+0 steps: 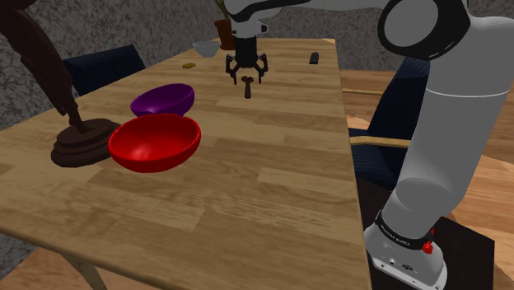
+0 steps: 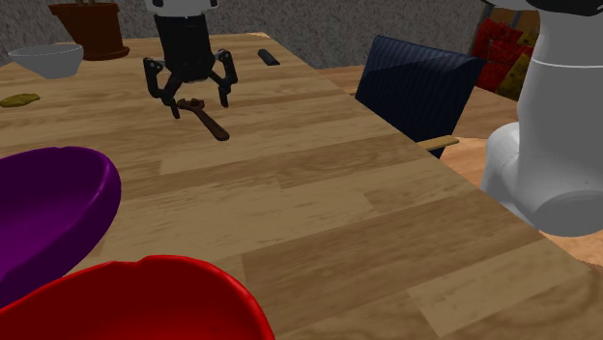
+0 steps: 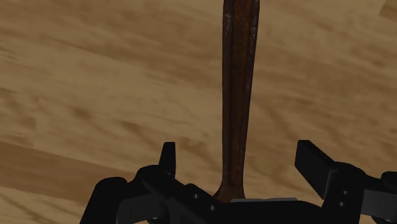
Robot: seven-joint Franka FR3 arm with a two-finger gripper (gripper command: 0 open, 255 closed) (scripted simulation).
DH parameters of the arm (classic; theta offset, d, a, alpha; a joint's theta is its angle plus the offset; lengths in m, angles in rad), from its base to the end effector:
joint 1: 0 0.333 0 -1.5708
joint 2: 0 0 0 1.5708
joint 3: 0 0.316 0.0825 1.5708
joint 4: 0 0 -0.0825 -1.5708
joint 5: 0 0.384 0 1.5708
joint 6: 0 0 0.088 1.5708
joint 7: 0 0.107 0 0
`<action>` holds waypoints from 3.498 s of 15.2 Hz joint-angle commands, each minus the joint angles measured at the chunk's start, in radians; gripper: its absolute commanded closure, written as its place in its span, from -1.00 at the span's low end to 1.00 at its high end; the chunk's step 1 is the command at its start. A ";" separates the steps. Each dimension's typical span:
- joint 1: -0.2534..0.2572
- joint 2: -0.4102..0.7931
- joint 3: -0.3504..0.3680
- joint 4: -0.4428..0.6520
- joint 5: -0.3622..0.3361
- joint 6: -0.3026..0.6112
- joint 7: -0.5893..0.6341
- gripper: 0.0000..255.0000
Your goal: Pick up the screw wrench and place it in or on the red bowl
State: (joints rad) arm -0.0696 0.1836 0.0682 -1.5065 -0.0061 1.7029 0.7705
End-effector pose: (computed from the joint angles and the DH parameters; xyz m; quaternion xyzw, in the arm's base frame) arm 0.6192 -0.0050 0.5592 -0.9263 0.3766 -0.0049 0.0054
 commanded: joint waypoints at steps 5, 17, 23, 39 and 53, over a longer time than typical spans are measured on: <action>0.000 0.000 0.000 0.000 0.000 0.000 0.000 1.00; 0.001 0.012 0.000 0.084 -0.001 -0.072 0.001 1.00; 0.003 0.038 0.001 0.203 -0.003 -0.164 0.002 1.00; 0.019 0.236 0.002 0.736 -0.018 -0.500 0.007 1.00; 0.194 0.026 0.086 0.454 -0.025 -0.428 0.268 1.00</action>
State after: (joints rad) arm 0.1076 0.2142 0.1451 -1.0493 -0.0288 1.2758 1.0118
